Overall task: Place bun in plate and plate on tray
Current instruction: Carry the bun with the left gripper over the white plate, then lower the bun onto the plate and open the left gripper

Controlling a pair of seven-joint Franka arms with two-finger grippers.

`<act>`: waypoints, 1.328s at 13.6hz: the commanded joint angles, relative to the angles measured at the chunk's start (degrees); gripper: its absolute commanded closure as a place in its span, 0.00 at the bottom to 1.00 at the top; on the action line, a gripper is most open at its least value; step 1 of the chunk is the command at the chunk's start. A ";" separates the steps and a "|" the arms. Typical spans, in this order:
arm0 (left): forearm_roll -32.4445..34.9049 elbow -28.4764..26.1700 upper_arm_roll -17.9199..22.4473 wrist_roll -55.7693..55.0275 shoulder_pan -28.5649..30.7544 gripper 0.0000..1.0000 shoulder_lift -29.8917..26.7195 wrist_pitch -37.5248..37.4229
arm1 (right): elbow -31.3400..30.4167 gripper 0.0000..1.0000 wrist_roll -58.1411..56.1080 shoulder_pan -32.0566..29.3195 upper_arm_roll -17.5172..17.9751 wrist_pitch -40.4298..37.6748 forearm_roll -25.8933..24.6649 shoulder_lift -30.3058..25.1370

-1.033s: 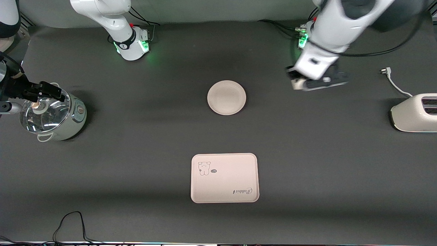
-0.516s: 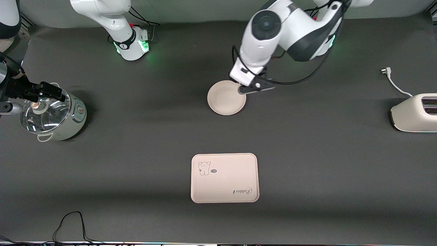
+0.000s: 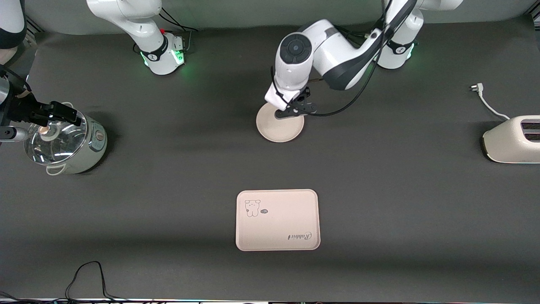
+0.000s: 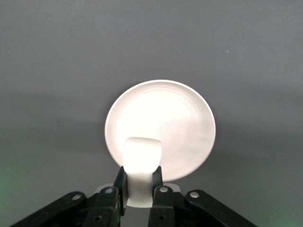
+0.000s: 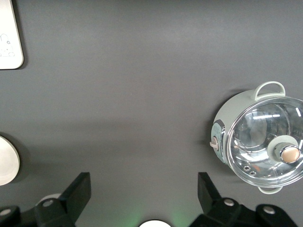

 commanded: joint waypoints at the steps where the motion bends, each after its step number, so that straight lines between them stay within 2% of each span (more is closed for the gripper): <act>1: 7.85 -0.19 0.57 -7.43 -2.29 0.75 6.57 5.18 | 0.58 0.00 0.69 0.29 -0.07 -0.66 -0.96 0.18; 5: 14.82 -0.27 0.84 -12.62 -3.35 0.75 13.00 9.32 | 0.49 0.00 0.69 0.29 -0.07 -0.66 -0.96 0.27; 9: 15.44 -0.27 0.92 -13.96 -3.96 0.66 14.15 10.29 | 0.49 0.00 0.69 0.29 -0.07 -0.57 -0.96 0.36; 11: 15.44 -0.27 0.84 -14.65 -4.14 0.43 14.15 10.20 | 0.49 0.00 0.69 0.29 -0.07 -0.66 -0.96 0.27; 12: 15.44 -0.19 0.84 -15.88 -4.31 0.04 14.15 10.20 | 0.49 0.00 0.69 0.29 -0.07 -0.66 -0.96 0.36; 13: 15.44 -0.19 0.84 -16.15 -4.32 0.00 14.07 10.03 | 0.49 0.00 0.69 0.29 -0.07 -0.66 -0.96 0.27; 16: 15.44 0.16 0.75 -15.54 -3.26 0.00 12.06 6.88 | 0.49 0.00 0.69 0.38 -0.07 -1.01 -0.88 0.27; 18: 15.44 0.43 0.49 -14.40 -0.90 0.00 8.64 3.19 | 0.49 0.00 0.69 0.38 -0.07 -1.18 -0.88 0.27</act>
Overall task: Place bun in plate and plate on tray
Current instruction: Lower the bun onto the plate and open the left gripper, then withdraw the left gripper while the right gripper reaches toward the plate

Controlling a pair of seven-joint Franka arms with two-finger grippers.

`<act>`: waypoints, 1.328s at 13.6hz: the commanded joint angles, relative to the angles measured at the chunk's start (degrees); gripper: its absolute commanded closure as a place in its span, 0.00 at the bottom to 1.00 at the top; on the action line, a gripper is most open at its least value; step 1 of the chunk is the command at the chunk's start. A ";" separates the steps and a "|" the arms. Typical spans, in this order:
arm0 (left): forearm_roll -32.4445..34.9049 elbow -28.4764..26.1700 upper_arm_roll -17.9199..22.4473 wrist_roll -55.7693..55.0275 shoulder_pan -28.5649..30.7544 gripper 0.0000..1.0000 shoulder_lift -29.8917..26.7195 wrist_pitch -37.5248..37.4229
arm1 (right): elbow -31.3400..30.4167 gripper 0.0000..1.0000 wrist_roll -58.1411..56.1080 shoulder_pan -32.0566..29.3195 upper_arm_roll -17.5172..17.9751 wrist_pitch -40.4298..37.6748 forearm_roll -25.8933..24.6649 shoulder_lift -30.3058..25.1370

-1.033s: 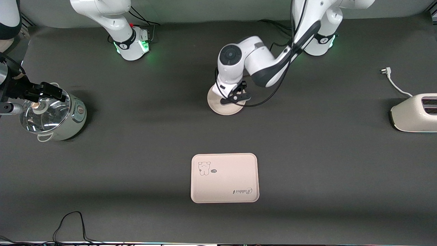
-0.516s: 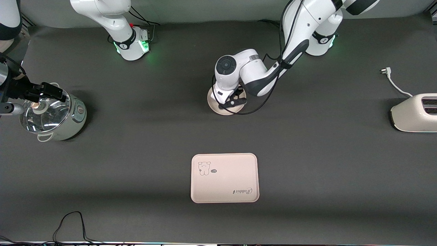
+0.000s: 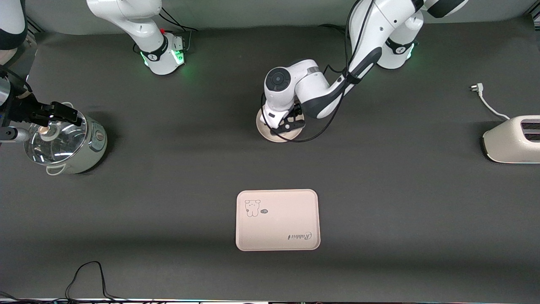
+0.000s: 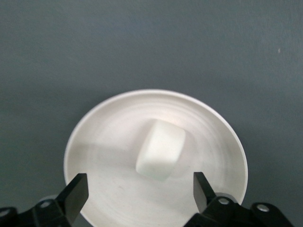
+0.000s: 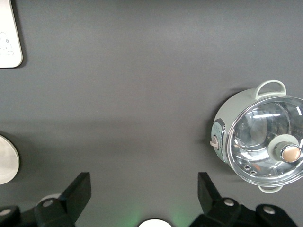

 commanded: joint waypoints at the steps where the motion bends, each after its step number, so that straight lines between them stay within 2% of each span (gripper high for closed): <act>1: 0.00 -0.28 -0.05 2.30 3.48 0.00 -7.40 -5.81 | 0.56 0.00 0.87 0.47 0.02 -1.05 -0.88 0.15; 4: -7.36 1.30 0.74 14.49 9.10 0.00 -15.83 -13.80 | -0.41 0.00 1.57 3.52 0.28 -1.40 -0.35 -0.38; 5: -10.00 1.57 2.31 20.89 11.30 0.00 -19.17 -16.35 | -0.76 0.00 2.35 4.76 0.28 -1.40 -0.35 -0.73; 7: -15.54 1.57 12.29 31.10 10.89 0.00 -25.67 -19.88 | -1.02 0.00 6.04 7.74 0.37 -1.40 0.00 -0.82; 9: -16.62 1.57 20.39 41.82 10.18 0.00 -28.77 -23.74 | -1.11 0.00 11.38 13.18 0.37 -1.40 2.19 -0.91; 11: -16.53 1.22 26.90 49.57 10.09 0.00 -30.97 -26.03 | -1.46 0.00 19.64 18.72 0.28 -1.14 6.31 -0.91; 14: -16.53 0.69 35.87 59.42 9.74 0.00 -33.52 -27.89 | -1.64 0.00 26.34 27.68 0.28 0.79 7.73 -0.73; 16: -16.36 -0.01 40.71 65.66 9.30 0.00 -35.36 -28.24 | -3.21 0.00 30.99 32.78 0.28 4.29 10.01 -0.64; 18: -15.48 -0.10 41.08 69.37 10.61 0.00 -36.51 -28.33 | -5.58 0.00 35.48 39.37 0.28 9.04 10.55 -0.56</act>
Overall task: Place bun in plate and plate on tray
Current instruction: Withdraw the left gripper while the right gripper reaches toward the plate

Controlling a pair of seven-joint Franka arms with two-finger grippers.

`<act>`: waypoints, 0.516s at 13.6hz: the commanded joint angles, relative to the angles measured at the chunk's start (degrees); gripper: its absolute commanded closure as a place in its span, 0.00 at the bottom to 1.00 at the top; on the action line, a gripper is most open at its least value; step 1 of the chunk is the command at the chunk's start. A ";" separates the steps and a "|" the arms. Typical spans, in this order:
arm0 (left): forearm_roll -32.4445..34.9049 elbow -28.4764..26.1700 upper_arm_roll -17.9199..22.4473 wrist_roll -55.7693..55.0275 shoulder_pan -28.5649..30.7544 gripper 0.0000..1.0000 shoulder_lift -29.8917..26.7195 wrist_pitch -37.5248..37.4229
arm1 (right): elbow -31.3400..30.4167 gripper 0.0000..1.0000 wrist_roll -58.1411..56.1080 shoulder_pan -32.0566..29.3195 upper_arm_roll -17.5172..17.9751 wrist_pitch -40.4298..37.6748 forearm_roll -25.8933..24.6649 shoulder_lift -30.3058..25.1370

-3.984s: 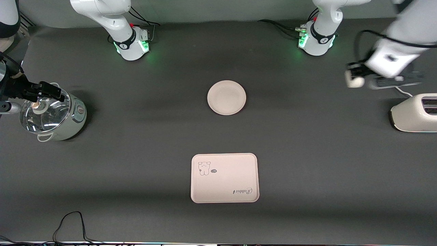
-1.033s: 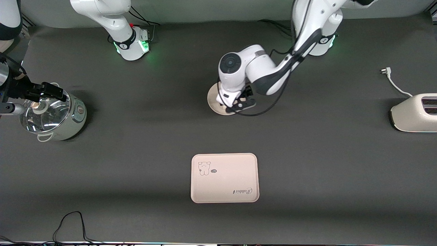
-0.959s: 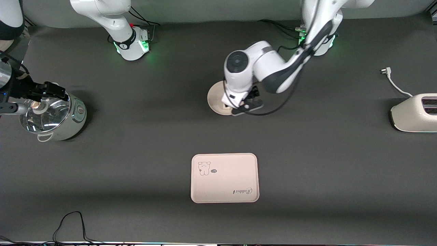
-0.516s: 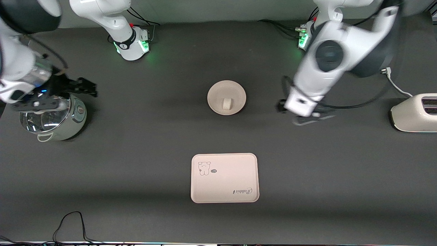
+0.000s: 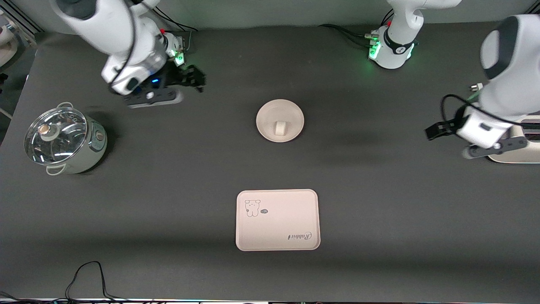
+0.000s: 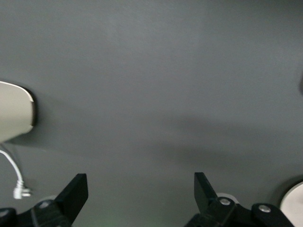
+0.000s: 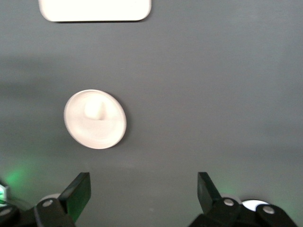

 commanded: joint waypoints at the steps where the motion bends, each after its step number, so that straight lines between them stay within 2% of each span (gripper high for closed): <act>1: 0.87 -1.26 0.72 3.13 0.11 0.00 -3.07 -1.67 | -3.77 0.00 6.47 7.59 -0.82 6.08 1.30 -0.57; 3: 2.36 0.93 -0.50 3.22 1.78 0.00 -2.46 -2.90 | -5.44 0.00 8.34 11.55 -0.73 8.99 1.39 -0.57; 5: 2.37 2.69 -4.00 4.01 5.54 0.00 -1.84 -4.13 | -7.28 0.00 8.26 12.45 -0.73 10.23 1.57 -1.19; 6: 2.37 3.57 -5.25 4.10 7.04 0.00 -1.23 -4.57 | -8.07 0.00 8.08 12.97 -0.73 10.76 3.40 -1.80; 7: 2.37 4.10 -5.35 4.18 7.14 0.00 -0.88 -5.01 | -9.13 0.00 8.08 13.67 -0.82 11.81 3.94 -2.33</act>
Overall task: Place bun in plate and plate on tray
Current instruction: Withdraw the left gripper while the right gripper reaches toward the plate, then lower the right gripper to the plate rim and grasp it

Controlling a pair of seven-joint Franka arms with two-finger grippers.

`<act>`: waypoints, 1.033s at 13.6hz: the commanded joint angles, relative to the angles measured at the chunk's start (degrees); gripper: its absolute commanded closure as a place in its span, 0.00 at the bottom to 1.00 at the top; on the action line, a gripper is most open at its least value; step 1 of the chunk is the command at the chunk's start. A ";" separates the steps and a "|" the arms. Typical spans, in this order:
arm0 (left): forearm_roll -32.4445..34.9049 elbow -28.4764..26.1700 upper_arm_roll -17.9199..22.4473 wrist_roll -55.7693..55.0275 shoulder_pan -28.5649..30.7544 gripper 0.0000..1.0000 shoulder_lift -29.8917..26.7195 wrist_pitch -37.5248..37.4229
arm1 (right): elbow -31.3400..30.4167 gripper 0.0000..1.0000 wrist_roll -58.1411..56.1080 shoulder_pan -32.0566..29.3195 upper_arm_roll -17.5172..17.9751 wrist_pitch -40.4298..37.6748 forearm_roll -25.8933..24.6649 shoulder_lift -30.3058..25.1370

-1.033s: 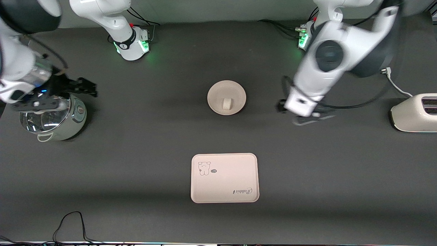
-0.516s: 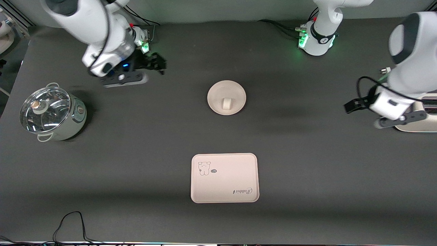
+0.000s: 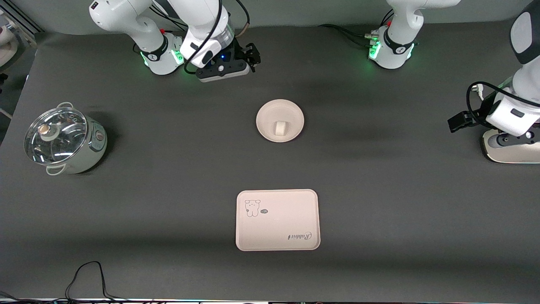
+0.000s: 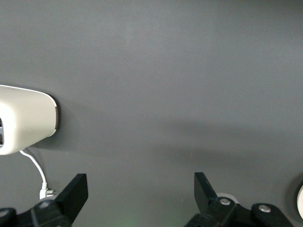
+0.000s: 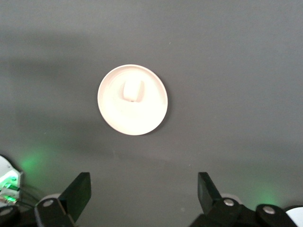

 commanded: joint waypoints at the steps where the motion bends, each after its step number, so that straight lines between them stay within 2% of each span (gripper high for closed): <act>1: 0.81 2.54 -2.02 1.26 2.06 0.00 1.06 -2.28 | -4.45 0.00 0.23 1.07 -0.83 3.62 2.20 -2.58; 7: 0.81 2.63 -1.67 1.62 1.18 0.00 1.32 -2.46 | -23.86 0.00 0.32 3.27 -0.74 28.73 2.03 -1.71; 14: 0.81 2.63 -1.67 2.50 1.45 0.00 1.32 -3.86 | -32.14 0.00 0.40 4.94 -0.65 57.38 2.03 12.60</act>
